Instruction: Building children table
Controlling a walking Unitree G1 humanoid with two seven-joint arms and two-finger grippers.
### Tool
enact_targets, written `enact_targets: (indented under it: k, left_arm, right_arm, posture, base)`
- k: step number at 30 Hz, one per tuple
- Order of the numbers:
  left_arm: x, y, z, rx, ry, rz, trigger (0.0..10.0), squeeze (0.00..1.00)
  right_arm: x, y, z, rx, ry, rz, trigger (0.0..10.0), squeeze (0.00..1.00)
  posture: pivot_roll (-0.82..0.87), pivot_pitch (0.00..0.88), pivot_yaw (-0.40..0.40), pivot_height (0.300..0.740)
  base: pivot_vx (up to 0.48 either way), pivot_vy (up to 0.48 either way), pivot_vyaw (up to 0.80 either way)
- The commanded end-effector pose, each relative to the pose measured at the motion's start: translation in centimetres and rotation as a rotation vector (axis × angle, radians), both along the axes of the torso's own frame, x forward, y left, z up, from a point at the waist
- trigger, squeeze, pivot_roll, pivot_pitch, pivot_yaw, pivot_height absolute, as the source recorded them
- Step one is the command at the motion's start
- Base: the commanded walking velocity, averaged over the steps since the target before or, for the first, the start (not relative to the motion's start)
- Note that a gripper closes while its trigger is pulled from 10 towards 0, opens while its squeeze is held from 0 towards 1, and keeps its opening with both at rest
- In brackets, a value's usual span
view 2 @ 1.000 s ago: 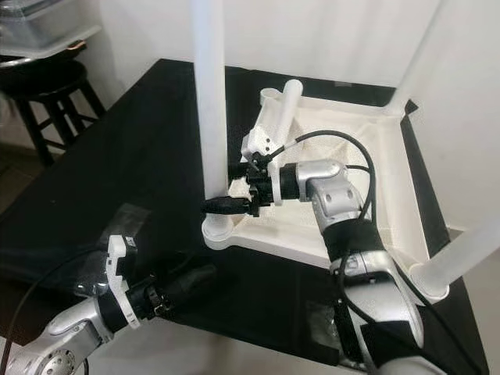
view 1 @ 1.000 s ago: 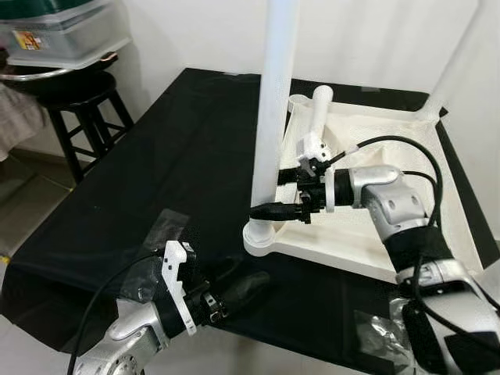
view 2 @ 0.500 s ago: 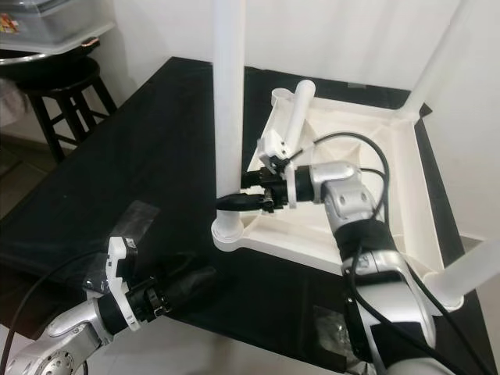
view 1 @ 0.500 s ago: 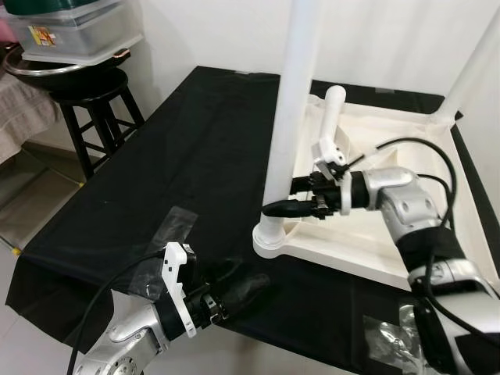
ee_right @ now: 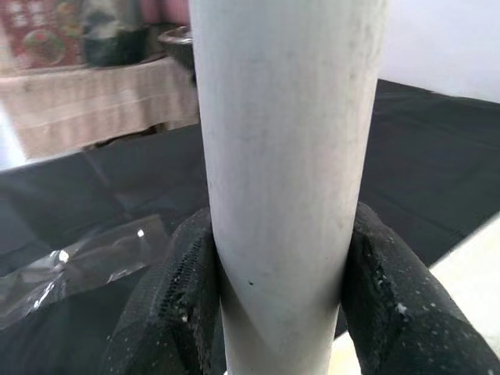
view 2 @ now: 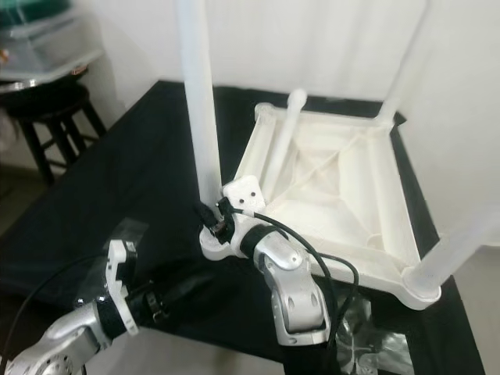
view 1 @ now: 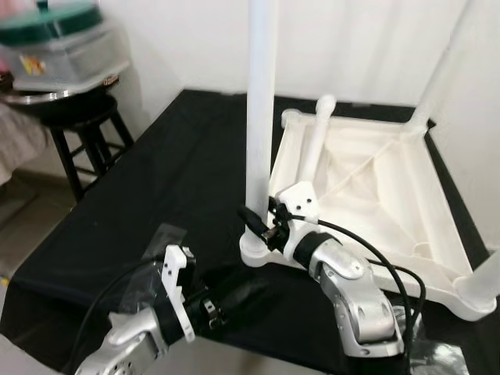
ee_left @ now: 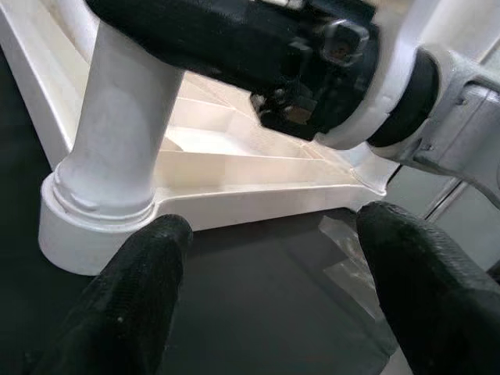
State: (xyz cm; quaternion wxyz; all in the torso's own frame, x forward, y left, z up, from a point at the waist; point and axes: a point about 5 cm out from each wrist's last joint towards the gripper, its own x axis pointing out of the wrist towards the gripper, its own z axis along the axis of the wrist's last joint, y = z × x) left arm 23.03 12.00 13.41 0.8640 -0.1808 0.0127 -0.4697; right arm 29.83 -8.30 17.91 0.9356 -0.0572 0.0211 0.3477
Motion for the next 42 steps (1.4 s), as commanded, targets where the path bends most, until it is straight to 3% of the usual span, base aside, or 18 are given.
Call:
enact_targets:
  k: [1, 3, 4, 8, 11, 12, 14, 18, 26, 27, 28, 29, 30, 31, 42]
  left_arm:
    - [0.1, 0.2, -0.2, 0.016, 0.004, 0.005, 10.0, 0.0]
    - [0.1, 0.3, -0.2, 0.014, 0.004, 0.014, 10.0, 0.0]
    - [0.1, 0.3, -0.2, 0.014, 0.003, 0.017, 10.0, 0.0]
    - [0.1, 0.2, -0.2, 0.015, 0.003, 0.015, 10.0, 0.0]
    - [0.1, 0.0, -0.2, 0.013, 0.003, 0.002, 10.0, 0.0]
    - [0.1, 0.0, -0.2, 0.012, 0.003, 0.001, 10.0, 0.0]
    - [0.0, -0.1, -0.2, 0.01, 0.002, 0.0, 10.0, 0.0]
    - [-0.2, -0.1, -0.1, 0.007, 0.002, 0.001, 10.0, 0.0]
    - [-0.6, -0.2, -0.1, 0.005, 0.005, -0.001, 10.0, 0.0]
    - [-0.7, -0.2, -0.1, 0.005, 0.006, -0.003, 10.0, 0.0]
    - [-0.7, -0.2, -0.1, 0.005, 0.006, -0.003, 10.0, 0.0]
    - [-0.7, -0.3, -0.1, 0.005, 0.007, -0.004, 10.0, 0.0]
    - [-0.7, -0.3, -0.1, 0.005, 0.007, -0.004, 10.0, 0.0]
    - [-0.8, -0.3, -0.1, 0.006, 0.008, -0.004, 10.0, 0.0]
    - [-0.9, -0.5, -0.1, 0.003, 0.01, -0.004, 10.0, 0.0]
  right_arm:
    - [-0.7, -0.1, -5.6, -0.076, 0.27, 0.028, 10.0, 0.0]
    - [-0.7, 0.0, -5.4, -0.064, 0.274, 0.029, 10.0, 0.0]
    - [-0.8, 0.0, -5.0, -0.024, 0.296, 0.09, 10.0, 1.0]
    - [-1.4, 0.2, -3.5, 0.015, 0.281, 0.167, 10.0, 1.0]
    - [0.0, -1.3, 0.0, -0.057, 0.118, 0.364, 10.0, 1.0]
    - [0.8, -2.1, 0.8, -0.096, 0.076, 0.413, 10.0, 0.75]
    - [2.0, -3.2, 1.8, -0.148, 0.04, 0.47, 10.0, 0.0]
    - [3.6, -4.0, 3.7, -0.181, 0.019, 0.546, 10.0, 0.0]
    - [5.5, -3.6, 6.0, -0.158, 0.001, 0.633, 10.0, 0.0]
    - [5.8, -3.3, 6.3, -0.151, 0.007, 0.675, 7.8, 0.0]
    - [5.8, -3.3, 6.3, -0.151, 0.007, 0.675, 7.8, 0.0]
    - [6.1, -3.2, 6.5, -0.146, 0.017, 0.717, 4.5, 0.0]
    - [6.1, -3.2, 6.5, -0.146, 0.017, 0.717, 4.5, 0.0]
    - [6.3, -3.2, 6.5, -0.149, 0.033, 0.745, 0.0, 0.0]
    - [6.4, -4.9, 4.9, -0.145, 0.088, 0.758, 0.0, 0.0]
  posture:
    - [0.01, 0.136, -0.003, 0.74]
    - [0.02, 0.137, -0.003, 0.74]
    - [0.02, 0.134, -0.003, 0.74]
    - [0.02, 0.134, -0.001, 0.74]
    - [0.02, 0.135, -0.004, 0.74]
    - [0.02, 0.139, -0.007, 0.74]
    - [0.02, 0.14, -0.006, 0.74]
    - [0.04, 0.147, -0.01, 0.74]
    - [0.05, 0.155, -0.013, 0.74]
    - [0.06, 0.156, -0.013, 0.74]
    - [0.06, 0.156, -0.013, 0.74]
    - [0.06, 0.157, -0.014, 0.74]
    - [0.06, 0.157, -0.014, 0.74]
    - [0.06, 0.157, -0.015, 0.74]
    - [0.06, 0.16, -0.016, 0.74]
  base:
    - [0.0, 0.0, 0.0]
    - [0.0, 0.0, 0.0]
    - [0.0, 0.0, 0.0]
    - [0.0, 0.0, 0.0]
    - [0.0, 0.0, 0.0]
    - [0.0, 0.0, 0.0]
    - [0.0, 0.0, 0.0]
    - [0.0, 0.0, 0.0]
    - [0.0, 0.0, 0.0]
    - [0.0, 0.0, 0.0]
    - [0.0, 0.0, 0.0]
    - [0.0, 0.0, 0.0]
    - [0.0, 0.0, 0.0]
    - [0.0, 0.0, 0.0]
    - [0.0, 0.0, 0.0]
